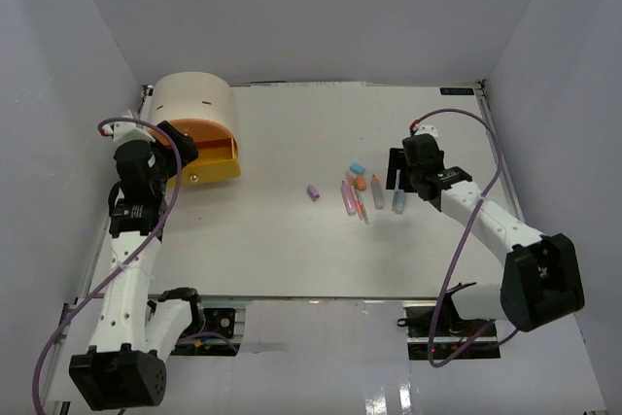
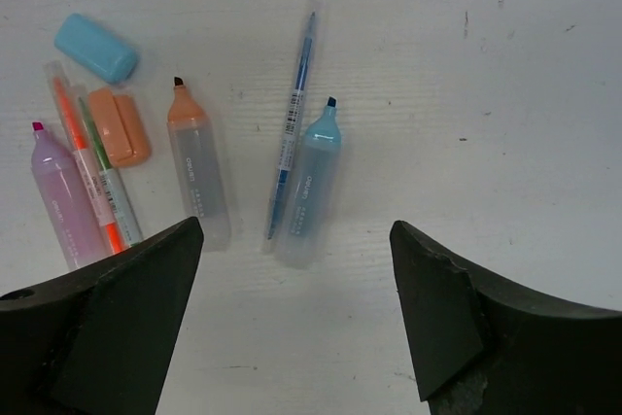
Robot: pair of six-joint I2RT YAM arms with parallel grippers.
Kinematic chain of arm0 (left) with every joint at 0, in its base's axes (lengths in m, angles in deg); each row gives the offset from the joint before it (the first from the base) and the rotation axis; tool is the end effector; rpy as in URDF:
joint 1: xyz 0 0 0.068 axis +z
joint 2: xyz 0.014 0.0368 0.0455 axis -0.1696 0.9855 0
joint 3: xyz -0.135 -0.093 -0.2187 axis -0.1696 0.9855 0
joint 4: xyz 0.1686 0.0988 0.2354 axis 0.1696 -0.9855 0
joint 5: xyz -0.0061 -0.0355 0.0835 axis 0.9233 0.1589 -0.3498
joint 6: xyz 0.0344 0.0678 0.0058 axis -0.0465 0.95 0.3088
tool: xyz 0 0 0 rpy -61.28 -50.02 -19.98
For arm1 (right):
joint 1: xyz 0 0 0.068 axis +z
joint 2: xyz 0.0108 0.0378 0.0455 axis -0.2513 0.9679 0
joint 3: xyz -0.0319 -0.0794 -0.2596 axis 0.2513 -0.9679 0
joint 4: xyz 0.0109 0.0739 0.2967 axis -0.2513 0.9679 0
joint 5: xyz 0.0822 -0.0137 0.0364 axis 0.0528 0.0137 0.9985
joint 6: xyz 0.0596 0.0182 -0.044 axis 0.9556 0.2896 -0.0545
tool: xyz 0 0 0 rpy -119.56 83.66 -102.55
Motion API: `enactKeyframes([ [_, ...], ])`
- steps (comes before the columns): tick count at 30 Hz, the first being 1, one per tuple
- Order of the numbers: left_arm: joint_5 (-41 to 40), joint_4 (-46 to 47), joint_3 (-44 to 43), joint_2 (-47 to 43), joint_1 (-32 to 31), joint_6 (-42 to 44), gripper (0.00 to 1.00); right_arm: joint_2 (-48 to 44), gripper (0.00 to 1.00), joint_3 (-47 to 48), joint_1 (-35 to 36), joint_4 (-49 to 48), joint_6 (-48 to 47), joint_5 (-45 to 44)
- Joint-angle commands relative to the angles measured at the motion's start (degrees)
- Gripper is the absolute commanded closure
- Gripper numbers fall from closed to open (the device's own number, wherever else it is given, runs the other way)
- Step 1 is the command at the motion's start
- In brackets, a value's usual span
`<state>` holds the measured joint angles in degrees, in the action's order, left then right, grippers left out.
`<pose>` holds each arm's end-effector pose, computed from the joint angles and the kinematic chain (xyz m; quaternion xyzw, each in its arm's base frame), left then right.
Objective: Sort the stationery into containers
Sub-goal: Pick up the pen from the center of the board.
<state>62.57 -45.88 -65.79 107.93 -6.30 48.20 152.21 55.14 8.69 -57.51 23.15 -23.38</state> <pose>0.2811 0.0262 0.3305 -0.2533 0.7700 -0.0624 0.5823 0.3156 0.1102 0.2103 0.0282 0.9031 -0.0197 0.4281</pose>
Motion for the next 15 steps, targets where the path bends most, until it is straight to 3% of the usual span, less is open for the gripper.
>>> enactKeyframes([
  [1,11.94,-5.24,3.54,-5.48,-0.12,3.41,0.02,5.09,0.18,5.14,-0.92,0.06,-0.09,1.92],
  [2,13.53,-5.76,4.15,-6.19,-0.21,3.14,0.02,7.80,0.24,6.02,-1.01,-0.02,-0.44,1.92],
  [8,17.68,-10.07,6.44,-9.36,-1.44,3.40,0.02,17.47,0.41,12.35,-1.80,0.06,-0.36,2.45],
  [15,18.12,-10.60,6.80,-10.15,-2.41,3.40,0.02,23.64,0.48,15.26,-2.33,0.77,2.10,2.01],
])
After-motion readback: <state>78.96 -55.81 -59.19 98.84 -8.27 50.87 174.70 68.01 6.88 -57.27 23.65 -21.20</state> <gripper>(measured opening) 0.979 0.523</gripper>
